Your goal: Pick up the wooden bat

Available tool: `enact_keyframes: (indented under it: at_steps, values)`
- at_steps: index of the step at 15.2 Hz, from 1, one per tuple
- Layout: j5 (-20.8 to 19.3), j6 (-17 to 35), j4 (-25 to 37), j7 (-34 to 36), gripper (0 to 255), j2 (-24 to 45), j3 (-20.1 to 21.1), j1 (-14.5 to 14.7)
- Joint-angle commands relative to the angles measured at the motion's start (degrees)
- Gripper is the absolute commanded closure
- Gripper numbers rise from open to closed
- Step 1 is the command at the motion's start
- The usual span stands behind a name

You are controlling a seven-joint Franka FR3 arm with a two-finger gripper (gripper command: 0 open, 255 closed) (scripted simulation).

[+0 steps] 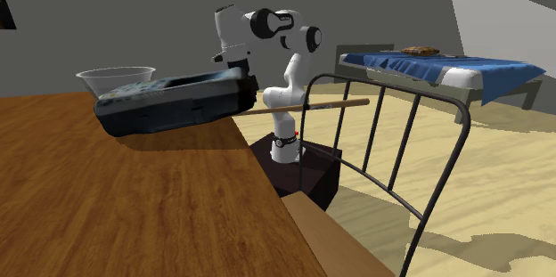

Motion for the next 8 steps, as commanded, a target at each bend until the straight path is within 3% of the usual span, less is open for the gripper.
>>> enact_keyframes:
  at_steps: [1,8]
  values:
    - [0.0,0.0,0.0,0.0,0,0.0,0.0,0.0]
    - [4.4,-1.5,8.8,16.2,0,5.6,10.5,1.0]
